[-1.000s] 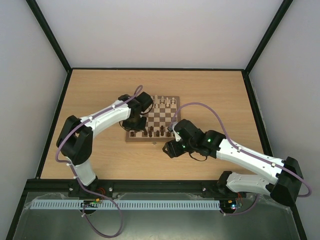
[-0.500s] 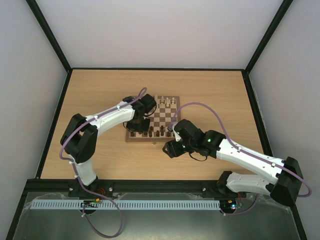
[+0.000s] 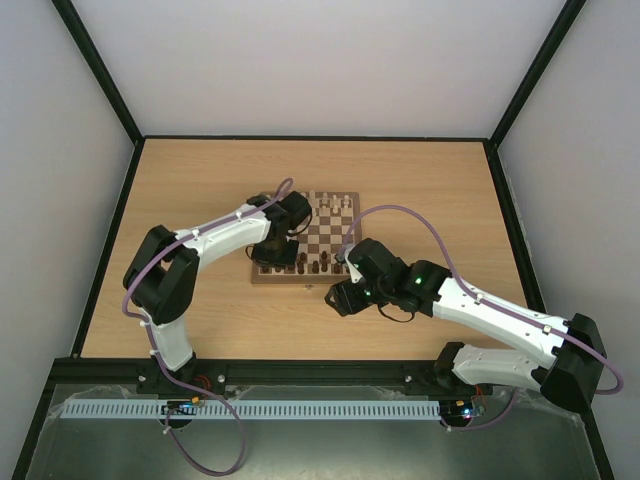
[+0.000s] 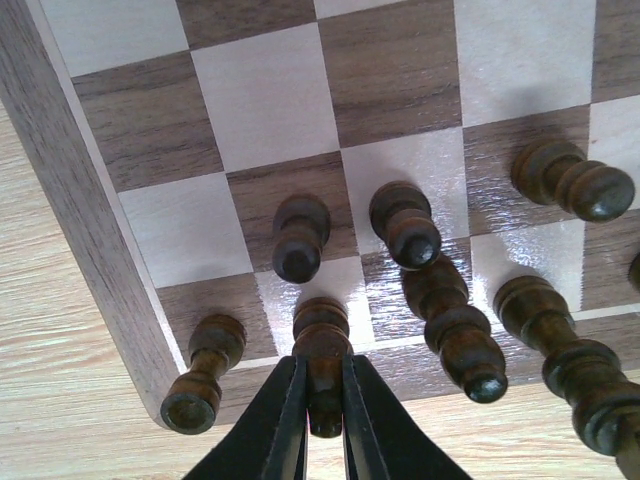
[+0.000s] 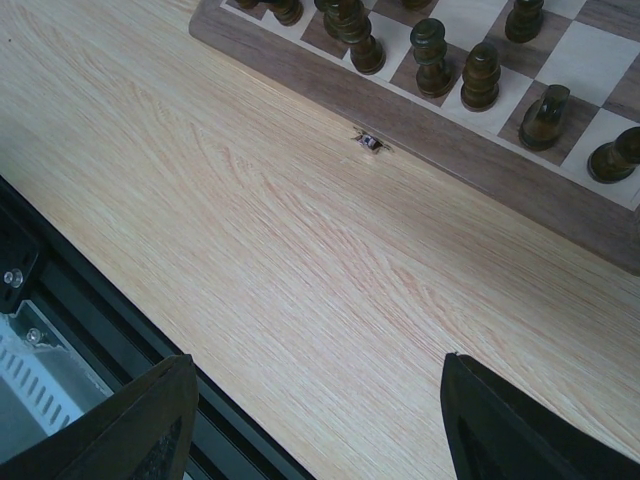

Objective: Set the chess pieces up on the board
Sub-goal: Place the chess piece on the chessboard.

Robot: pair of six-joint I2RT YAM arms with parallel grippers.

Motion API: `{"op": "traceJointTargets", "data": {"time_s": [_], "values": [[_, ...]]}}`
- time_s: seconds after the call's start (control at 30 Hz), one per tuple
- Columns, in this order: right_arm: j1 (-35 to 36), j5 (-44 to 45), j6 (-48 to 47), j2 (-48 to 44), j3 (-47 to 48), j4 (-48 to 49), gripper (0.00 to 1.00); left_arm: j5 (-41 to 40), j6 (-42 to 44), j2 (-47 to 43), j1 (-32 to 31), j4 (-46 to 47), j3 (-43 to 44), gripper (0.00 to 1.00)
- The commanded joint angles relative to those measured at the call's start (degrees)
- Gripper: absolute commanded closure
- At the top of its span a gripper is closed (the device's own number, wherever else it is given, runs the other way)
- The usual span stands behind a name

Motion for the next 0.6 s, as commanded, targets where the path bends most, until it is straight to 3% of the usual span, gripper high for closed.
{"op": "traceJointTargets", "data": {"time_s": [0.0, 0.2, 0.57], "values": [[0.38, -0.45, 0.25, 0.06, -0.16, -1.69, 0.33, 0.13, -0.53, 0.58, -0.28, 0.0, -0.97, 0.87], [0.35, -0.62, 0.29, 0.1, -0.19, -1.75, 0.33, 0.22, -0.75, 0.14, -0.28, -0.28, -0.91, 0.77], [0.35, 0.51, 0.47, 0.49, -0.19, -1.83, 0.3, -1.66, -1.03, -4.27, -0.42, -4.77, 5.54, 0.67]]}}
